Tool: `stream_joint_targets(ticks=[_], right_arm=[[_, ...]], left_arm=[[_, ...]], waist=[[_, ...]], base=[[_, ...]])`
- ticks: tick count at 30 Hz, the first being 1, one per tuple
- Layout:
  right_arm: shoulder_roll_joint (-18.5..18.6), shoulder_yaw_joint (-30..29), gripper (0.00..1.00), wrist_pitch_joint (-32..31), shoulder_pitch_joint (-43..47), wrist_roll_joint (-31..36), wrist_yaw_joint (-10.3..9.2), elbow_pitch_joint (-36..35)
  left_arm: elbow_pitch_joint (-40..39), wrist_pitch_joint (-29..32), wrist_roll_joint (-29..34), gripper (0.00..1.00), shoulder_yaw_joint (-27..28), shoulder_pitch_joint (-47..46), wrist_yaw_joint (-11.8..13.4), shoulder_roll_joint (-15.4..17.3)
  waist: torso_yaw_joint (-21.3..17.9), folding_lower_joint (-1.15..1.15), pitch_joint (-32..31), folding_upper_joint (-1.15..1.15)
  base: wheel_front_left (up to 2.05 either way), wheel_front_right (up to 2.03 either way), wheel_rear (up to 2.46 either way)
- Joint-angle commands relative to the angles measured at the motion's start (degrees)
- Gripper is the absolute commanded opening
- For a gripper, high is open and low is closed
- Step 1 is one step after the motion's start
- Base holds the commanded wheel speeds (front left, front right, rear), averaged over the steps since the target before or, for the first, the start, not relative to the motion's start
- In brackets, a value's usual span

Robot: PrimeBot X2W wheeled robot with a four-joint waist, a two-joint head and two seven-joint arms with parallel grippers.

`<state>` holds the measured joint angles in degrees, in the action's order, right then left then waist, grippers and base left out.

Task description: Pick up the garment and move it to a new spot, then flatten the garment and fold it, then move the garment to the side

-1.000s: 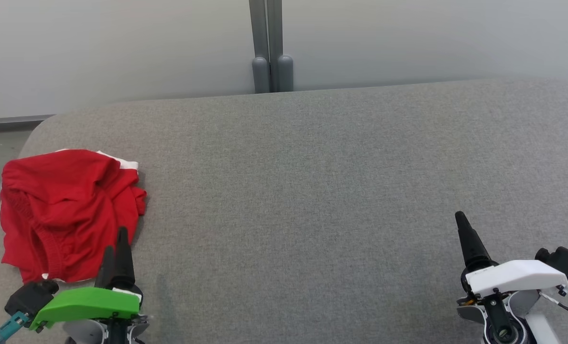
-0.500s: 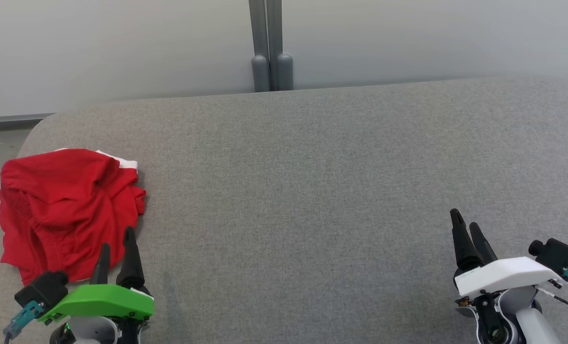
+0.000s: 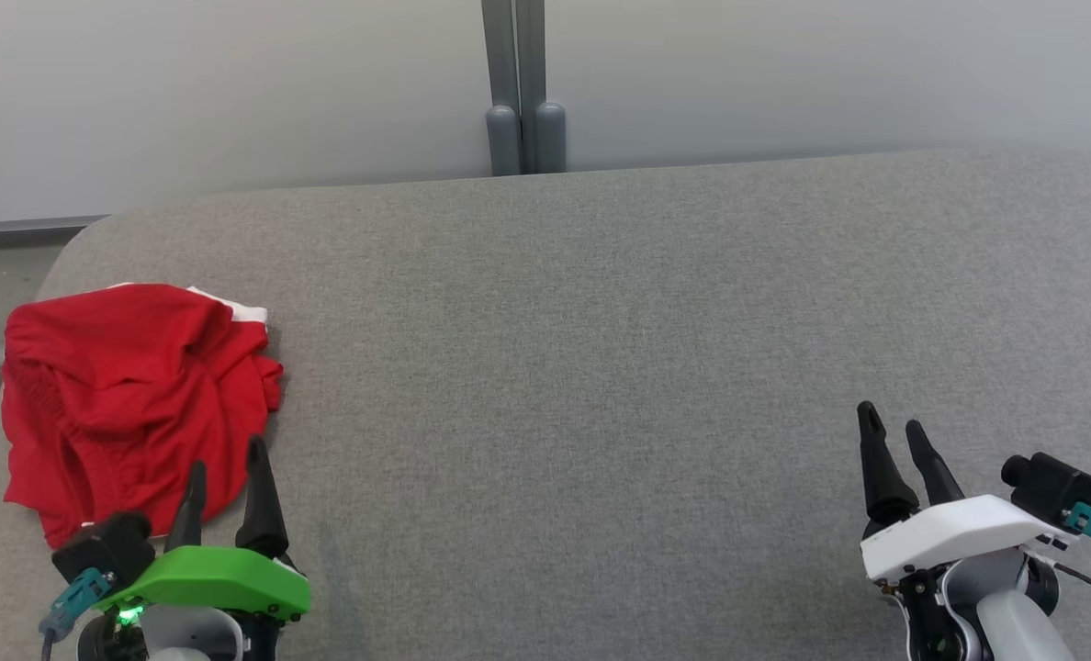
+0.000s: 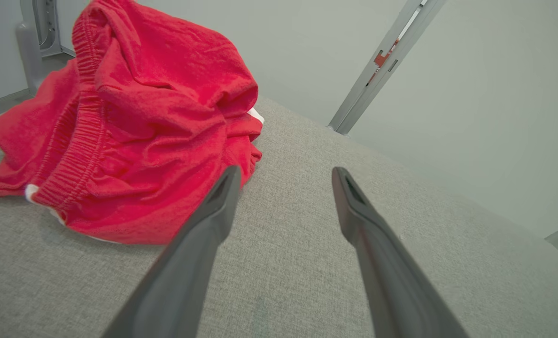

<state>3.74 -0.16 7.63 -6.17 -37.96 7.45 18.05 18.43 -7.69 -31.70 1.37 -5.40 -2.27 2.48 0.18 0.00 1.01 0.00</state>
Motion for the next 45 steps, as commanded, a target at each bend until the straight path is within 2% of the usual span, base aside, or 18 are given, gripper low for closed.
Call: stream_joint_targets(ticks=[1, 27, 45], right_arm=[[0.02, -0.12, 1.0, 0.63, -0.87, 2.0, 0.03, -0.27], [-0.47, -0.05, 1.0, 4.42, -0.89, 20.22, 0.04, 2.59], [-0.76, -1.06, 1.0, 6.44, -1.15, 27.3, 0.05, 3.54]], left_arm=[[-0.4, -0.58, 1.99, 1.0, -0.23, -0.54, 0.36, 0.59], [2.99, -4.32, 17.68, 1.0, -3.36, -0.23, 2.2, 1.61], [3.65, -6.36, 25.08, 1.0, -3.03, -0.35, 3.1, 1.17]], waist=[[0.02, 0.0, -0.03, 0.0], [0.07, 0.0, -0.02, 0.0], [0.08, 0.0, 0.02, 0.0]], base=[[0.0, 0.0, 0.0], [0.0, 0.0, 0.0], [0.0, 0.0, 0.0]])
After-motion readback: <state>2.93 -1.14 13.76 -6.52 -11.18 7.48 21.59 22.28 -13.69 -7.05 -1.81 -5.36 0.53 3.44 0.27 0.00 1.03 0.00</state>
